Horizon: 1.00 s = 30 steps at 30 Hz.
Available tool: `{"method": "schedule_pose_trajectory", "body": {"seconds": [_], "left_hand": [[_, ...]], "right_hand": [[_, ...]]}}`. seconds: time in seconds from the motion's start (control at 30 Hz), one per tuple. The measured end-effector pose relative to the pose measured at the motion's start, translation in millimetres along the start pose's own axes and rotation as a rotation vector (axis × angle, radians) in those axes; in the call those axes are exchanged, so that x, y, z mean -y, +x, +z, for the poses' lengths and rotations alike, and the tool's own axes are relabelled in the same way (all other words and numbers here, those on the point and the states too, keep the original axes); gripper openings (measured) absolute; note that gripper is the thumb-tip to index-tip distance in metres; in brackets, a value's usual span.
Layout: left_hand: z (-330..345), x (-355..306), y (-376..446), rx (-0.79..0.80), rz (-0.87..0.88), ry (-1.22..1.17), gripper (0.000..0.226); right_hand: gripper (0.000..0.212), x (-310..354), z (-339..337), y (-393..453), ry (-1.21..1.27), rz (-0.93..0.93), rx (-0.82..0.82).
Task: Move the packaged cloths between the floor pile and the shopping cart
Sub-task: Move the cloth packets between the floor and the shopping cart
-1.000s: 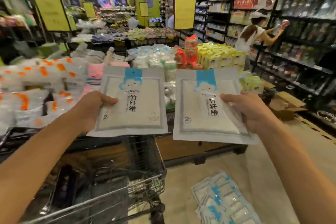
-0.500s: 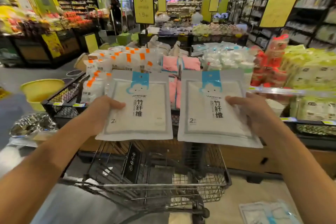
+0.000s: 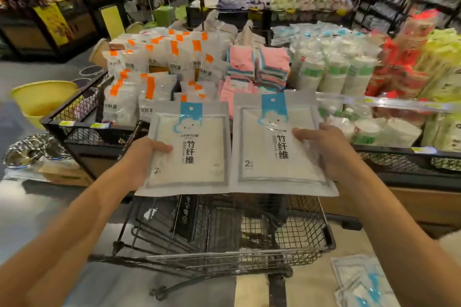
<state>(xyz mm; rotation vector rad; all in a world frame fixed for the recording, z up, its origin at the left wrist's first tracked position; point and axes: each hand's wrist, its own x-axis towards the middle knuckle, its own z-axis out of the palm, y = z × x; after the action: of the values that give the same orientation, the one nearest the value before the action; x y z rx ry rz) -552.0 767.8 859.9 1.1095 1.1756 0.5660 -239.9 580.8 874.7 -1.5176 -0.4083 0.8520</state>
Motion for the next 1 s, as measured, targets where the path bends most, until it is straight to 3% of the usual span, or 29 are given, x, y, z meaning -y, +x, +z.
{"method": "schedule_pose_trajectory", "body": {"seconds": [0.2,0.53,0.6,0.83,1.0], "left_hand": [[23.8,15.5,55.0,-0.037,-0.007,0.003,0.027],[45.7,77.6,154.8,-0.078,-0.084,-0.043,0.042],[49.5,98.5,175.8,-0.068,-0.115,-0.05,0.047],[60.4,204.7,251.8,-0.089,-0.235,-0.064,0.027],[60.8,288.9,298.0,-0.046,-0.321,-0.028,0.037]], "right_hand": [[0.027,-21.8,-20.6,67.9,-0.028,0.034,0.028],[0.025,-88.9,-39.5,172.2,-0.063,0.177,-0.013],[0.024,-113.2,-39.9,187.9,-0.09,0.201,-0.032],[0.02,-224.5,-35.8,218.1,-0.197,0.348,-0.079],[0.023,-318.3,-36.3,240.7,-0.188,0.445,-0.112]]}}
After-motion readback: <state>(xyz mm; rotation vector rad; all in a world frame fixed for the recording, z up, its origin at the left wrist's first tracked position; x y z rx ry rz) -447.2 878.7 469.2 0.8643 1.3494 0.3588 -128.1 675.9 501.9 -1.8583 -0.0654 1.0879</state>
